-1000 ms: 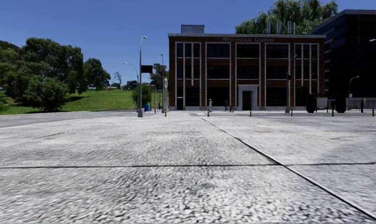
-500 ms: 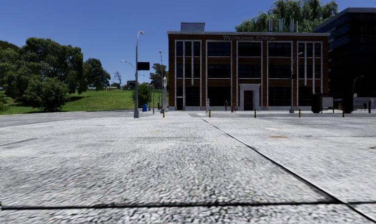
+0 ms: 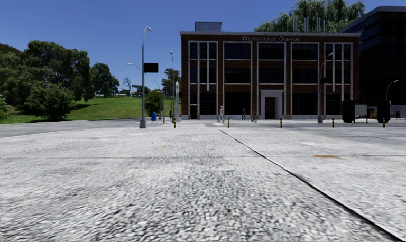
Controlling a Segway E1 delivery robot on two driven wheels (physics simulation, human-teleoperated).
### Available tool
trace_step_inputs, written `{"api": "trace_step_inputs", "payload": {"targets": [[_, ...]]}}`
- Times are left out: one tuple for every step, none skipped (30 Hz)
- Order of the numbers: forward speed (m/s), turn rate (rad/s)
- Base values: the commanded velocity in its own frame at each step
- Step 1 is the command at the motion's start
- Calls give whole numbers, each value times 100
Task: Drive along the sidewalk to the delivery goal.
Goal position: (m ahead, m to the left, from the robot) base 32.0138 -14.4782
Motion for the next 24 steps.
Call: {"api": "trace_step_inputs", "payload": {"targets": [[200,0],[200,0],[200,0],[200,0],[200,0],[200,0],[200,0],[200,0],[200,0],[200,0],[200,0],[200,0],[200,0],[200,0],[200,0],[200,0],[200,0],[200,0],[200,0],[200,0],[200,0],[200,0],[200,0],[200,0]]}}
